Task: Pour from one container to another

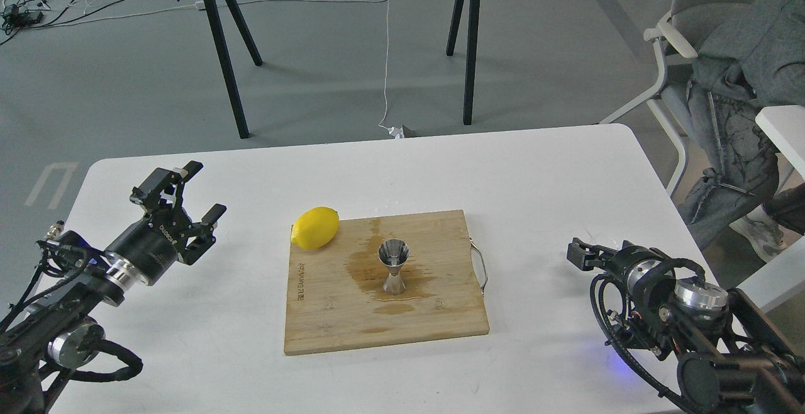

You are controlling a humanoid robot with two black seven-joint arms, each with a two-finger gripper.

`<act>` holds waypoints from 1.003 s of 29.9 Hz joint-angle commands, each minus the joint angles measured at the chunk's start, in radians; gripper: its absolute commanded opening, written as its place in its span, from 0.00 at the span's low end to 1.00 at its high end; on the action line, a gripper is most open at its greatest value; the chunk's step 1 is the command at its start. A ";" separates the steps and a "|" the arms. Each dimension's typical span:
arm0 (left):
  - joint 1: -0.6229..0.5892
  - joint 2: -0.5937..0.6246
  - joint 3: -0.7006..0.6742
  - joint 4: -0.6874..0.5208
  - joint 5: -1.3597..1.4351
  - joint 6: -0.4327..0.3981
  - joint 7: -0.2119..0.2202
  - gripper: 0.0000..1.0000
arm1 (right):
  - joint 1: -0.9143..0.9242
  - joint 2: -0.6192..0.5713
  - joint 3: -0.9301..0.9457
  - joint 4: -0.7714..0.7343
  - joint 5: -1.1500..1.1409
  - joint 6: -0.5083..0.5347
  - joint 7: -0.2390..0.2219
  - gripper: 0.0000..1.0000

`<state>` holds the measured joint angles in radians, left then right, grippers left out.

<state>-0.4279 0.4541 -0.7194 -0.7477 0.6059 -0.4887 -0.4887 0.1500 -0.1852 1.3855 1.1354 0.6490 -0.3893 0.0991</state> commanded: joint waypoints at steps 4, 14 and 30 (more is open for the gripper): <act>0.000 0.000 0.000 -0.001 0.000 0.000 0.000 0.99 | 0.019 -0.025 0.006 0.023 0.000 -0.026 0.001 0.95; -0.003 0.001 -0.002 0.001 0.000 0.000 0.000 0.99 | 0.149 -0.128 -0.006 0.069 -0.057 0.001 -0.012 0.98; -0.084 0.015 -0.029 -0.001 -0.023 0.000 0.000 0.99 | 0.293 -0.172 -0.097 -0.350 -0.572 0.878 -0.242 0.98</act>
<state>-0.4955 0.4661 -0.7351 -0.7490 0.5952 -0.4888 -0.4887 0.4386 -0.3613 1.2756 0.9034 0.0770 0.4633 -0.1453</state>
